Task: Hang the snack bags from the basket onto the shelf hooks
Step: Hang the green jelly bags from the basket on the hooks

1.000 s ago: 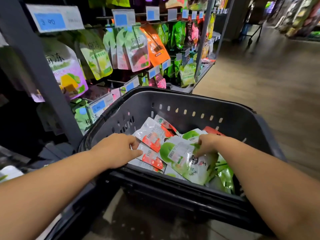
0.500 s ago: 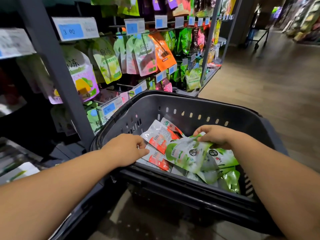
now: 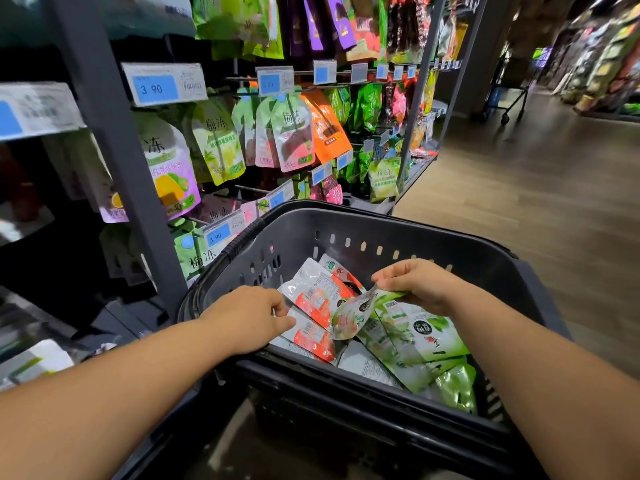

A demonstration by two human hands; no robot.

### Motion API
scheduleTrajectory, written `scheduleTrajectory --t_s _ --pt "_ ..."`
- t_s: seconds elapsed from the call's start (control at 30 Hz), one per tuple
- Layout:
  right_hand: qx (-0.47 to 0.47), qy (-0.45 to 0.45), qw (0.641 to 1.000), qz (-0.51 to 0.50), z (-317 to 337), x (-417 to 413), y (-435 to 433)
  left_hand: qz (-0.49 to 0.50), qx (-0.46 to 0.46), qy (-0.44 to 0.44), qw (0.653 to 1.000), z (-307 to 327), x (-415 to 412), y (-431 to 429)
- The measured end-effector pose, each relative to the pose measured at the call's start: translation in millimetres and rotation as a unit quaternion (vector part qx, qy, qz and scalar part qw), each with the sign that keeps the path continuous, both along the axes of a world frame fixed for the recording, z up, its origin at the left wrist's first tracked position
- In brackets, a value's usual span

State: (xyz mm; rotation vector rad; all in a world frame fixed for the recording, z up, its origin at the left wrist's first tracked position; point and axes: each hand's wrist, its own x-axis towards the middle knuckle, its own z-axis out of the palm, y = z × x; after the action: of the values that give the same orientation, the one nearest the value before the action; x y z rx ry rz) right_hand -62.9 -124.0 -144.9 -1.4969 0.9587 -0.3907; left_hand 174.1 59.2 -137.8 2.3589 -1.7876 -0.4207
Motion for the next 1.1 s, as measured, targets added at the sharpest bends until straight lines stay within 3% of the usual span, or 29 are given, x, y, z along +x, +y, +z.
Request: scheduleTrajectory --t_s 0.3,0.47,0.77,0.83,0.97,1.1 --pt "-0.003 -0.015 0.998 0.062 11 6 12 0.002 -0.003 -0.004 1.000 1 -1 2" --pt "-0.137 0.059 0.989 0.024 11 15 16 0.004 -0.004 0.000 1.000 1 0 2" --pt "-0.332 0.092 0.938 -0.045 13 18 10 -0.003 -0.021 -0.012 1.000 1 -1 2" --pt "-0.312 0.079 0.946 -0.039 11 15 11 -0.001 -0.021 -0.010 1.000 1 -1 3" --pt "-0.130 0.004 0.991 -0.037 0 13 15 0.001 -0.020 -0.004 1.000 0 -1 3" --pt "-0.111 -0.033 0.992 -0.047 1 21 17 0.005 -0.016 0.002 1.000 3 -1 4"
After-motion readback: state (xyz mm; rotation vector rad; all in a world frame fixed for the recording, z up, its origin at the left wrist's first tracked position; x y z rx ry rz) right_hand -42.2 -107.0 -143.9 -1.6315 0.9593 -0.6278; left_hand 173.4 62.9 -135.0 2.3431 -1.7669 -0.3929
